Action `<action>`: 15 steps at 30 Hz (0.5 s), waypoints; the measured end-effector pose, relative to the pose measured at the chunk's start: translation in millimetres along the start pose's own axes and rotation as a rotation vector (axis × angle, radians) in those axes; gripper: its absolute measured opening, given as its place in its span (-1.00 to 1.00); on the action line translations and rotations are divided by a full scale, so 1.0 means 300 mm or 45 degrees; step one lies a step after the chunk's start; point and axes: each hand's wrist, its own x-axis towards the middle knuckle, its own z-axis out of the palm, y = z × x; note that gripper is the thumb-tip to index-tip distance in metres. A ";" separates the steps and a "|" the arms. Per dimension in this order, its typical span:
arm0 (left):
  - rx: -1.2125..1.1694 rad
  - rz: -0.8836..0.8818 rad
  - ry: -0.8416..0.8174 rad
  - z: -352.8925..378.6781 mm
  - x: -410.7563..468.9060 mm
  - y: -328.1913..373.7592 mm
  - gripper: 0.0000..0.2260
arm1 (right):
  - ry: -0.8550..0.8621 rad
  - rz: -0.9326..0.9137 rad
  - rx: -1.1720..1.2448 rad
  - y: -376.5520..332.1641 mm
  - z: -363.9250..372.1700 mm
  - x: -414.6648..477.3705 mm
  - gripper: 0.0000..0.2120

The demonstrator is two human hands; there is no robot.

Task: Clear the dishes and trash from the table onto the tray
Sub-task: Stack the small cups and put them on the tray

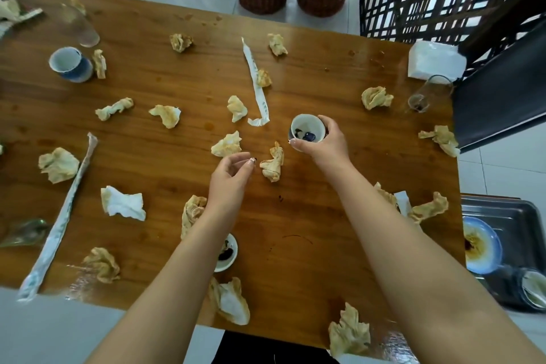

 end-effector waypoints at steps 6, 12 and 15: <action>0.082 0.092 0.098 -0.010 -0.111 -0.021 -0.79 | -0.106 -0.048 0.101 -0.015 -0.024 -0.121 -0.23; 0.118 0.149 0.245 -0.047 -0.246 -0.053 -0.67 | -0.231 -0.057 0.207 -0.015 -0.053 -0.263 -0.28; 0.114 0.156 0.293 -0.067 -0.289 -0.093 -0.66 | -0.257 -0.072 0.220 -0.003 -0.050 -0.312 -0.27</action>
